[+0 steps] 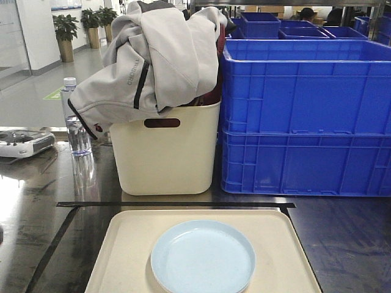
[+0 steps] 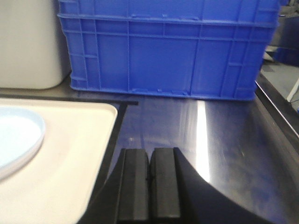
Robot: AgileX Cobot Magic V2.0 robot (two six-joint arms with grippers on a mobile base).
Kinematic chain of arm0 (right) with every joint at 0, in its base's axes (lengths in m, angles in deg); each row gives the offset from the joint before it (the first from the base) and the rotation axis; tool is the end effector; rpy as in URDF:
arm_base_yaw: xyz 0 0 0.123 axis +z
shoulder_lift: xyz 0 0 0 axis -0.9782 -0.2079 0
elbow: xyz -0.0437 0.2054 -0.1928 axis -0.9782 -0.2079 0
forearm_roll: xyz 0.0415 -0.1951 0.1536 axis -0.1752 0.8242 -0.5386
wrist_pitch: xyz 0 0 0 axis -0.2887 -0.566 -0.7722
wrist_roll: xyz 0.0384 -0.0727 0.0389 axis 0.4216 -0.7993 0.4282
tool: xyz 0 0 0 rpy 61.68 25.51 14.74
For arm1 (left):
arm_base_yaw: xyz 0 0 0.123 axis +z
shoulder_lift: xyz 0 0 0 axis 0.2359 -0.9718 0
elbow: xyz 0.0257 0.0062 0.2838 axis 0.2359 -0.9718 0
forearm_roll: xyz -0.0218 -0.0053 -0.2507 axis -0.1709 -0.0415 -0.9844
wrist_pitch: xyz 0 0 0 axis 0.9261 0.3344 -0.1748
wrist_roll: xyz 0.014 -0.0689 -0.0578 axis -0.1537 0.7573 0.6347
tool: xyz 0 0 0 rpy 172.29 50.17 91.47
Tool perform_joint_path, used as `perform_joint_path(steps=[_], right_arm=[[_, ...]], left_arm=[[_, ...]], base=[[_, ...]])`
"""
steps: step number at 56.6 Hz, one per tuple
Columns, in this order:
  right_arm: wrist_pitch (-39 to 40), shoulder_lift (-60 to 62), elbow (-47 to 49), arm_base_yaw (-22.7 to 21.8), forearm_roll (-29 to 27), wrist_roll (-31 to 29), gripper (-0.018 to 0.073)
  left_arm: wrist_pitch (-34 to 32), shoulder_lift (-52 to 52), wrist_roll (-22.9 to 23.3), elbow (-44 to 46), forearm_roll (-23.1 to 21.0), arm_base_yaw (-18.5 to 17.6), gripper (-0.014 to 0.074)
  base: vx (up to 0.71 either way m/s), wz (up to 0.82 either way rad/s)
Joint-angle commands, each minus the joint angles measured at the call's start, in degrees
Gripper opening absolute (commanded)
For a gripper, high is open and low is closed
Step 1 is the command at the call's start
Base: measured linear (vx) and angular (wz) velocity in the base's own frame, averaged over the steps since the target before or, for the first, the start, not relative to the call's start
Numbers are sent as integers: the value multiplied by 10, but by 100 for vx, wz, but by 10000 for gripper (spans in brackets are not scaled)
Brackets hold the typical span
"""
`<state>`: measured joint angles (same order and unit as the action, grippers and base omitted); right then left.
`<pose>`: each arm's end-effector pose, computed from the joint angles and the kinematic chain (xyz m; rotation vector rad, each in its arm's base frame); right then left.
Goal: Grab plate from conveyor and place on tray
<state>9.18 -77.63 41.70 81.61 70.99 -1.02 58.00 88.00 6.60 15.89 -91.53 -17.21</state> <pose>0.1078 0.0060 0.2787 -0.0897 1.7382 0.0034 0.0567 -0.0050 0.1926 0.1378 1.6213 0.0097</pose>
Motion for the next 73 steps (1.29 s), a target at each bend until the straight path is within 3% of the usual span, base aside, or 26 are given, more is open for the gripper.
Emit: perform_joint_path(steps=[1, 11, 20, 26, 73], right_arm=[[57, 61, -51, -2, 35, 28, -9], [40, 169, -168, -31, 10, 32, -9], [40, 244, -216, -56, 1, 32, -9], [25, 289, -215, -55, 14, 32, -9], [36, 286, -215, -53, 15, 32, -9]], left_arm=[[-45, 10, 5, -12, -2, 1, -6], [-45, 10, 5, -12, -2, 1, -6], [-45, 10, 5, -12, -2, 1, -6], [-45, 10, 5, -12, -2, 1, -6], [-45, 10, 5, -12, -2, 1, -6]], base=[[0, 0], [0, 0], [0, 0], [0, 0], [0, 0]])
